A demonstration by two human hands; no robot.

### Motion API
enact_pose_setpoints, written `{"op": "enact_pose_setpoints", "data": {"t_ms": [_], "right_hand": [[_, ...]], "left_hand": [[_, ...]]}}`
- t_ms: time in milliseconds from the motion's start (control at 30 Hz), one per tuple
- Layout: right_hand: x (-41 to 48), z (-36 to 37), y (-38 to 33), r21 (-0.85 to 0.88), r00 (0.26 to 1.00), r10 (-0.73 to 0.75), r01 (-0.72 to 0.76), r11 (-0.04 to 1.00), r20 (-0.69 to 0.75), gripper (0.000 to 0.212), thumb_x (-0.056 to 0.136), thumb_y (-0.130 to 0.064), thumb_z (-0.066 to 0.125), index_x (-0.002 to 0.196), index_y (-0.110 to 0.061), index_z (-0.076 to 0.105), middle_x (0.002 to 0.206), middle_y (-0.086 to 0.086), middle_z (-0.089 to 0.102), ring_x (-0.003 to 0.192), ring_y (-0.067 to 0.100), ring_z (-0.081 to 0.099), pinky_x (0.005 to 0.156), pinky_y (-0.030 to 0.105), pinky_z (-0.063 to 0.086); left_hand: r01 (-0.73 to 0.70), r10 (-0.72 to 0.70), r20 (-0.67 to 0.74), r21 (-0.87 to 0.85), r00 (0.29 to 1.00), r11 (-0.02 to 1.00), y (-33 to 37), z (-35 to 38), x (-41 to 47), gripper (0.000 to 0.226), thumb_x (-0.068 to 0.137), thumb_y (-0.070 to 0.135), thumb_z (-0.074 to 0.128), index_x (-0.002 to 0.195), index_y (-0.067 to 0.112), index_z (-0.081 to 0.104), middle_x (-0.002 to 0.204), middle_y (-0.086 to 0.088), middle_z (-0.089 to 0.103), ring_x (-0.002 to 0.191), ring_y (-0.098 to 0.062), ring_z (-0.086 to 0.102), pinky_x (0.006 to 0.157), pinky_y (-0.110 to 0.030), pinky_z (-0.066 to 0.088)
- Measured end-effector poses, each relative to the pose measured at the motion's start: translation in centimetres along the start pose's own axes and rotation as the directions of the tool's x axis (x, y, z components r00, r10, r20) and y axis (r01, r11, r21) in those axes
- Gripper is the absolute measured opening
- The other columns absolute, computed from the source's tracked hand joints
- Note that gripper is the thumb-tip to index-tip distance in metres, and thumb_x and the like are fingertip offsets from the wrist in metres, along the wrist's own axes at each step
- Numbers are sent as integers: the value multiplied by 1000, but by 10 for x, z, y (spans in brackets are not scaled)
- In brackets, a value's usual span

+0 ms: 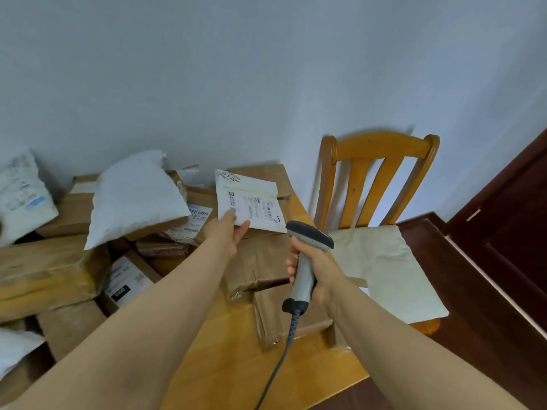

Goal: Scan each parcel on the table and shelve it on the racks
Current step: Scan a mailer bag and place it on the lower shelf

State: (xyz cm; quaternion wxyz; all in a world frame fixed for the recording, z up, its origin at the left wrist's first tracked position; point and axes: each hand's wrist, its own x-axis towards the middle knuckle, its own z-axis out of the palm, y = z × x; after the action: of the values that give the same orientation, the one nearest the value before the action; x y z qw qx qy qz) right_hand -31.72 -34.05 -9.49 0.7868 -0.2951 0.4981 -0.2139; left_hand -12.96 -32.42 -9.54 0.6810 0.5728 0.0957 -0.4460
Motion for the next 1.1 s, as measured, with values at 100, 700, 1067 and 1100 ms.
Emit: {"op": "enact_pose_setpoints", "data": {"t_ms": [100, 700, 1067, 1100], "right_hand": [[-3, 3, 0, 10, 1000, -1, 1, 1000, 5, 19, 86, -26, 71, 81, -10, 62, 59, 6, 61, 49, 15, 53, 51, 26, 43], [-73, 42, 61, -167, 979, -72, 104, 980, 189, 28, 70, 10, 74, 92, -4, 64, 91, 12, 73, 80, 27, 71, 73, 44, 58], [-133, 101, 77, -426, 868, -11, 254, 868, 496, 33, 70, 15, 71, 90, -9, 59, 83, 12, 72, 79, 31, 69, 74, 48, 57], [-136, 108, 80, -416, 861, -25, 271, 868, 509, 32, 71, 13, 72, 92, -9, 61, 86, 13, 72, 80, 30, 69, 74, 47, 57]], "left_hand": [[-52, 53, 9, -15, 999, 999, 5, -23, -22, 10, 92, 3, 58, 86, 5, 51, 98, -9, 57, 85, -23, 60, 62, -29, 60], [-123, 138, -83, 157, 987, 980, -19, -188, -187, 22, 89, 3, 50, 110, 4, 59, 103, -12, 64, 73, -18, 60, 51, -23, 49], [-87, 129, 25, 861, 991, 500, 70, -275, -243, 42, 81, 13, 73, 120, 21, 60, 114, 4, 66, 110, -18, 58, 95, -33, 43], [-86, 133, 25, 874, 991, 478, 70, -283, -247, 36, 82, 12, 74, 116, 16, 65, 107, 2, 70, 105, -19, 63, 97, -36, 47]]}}
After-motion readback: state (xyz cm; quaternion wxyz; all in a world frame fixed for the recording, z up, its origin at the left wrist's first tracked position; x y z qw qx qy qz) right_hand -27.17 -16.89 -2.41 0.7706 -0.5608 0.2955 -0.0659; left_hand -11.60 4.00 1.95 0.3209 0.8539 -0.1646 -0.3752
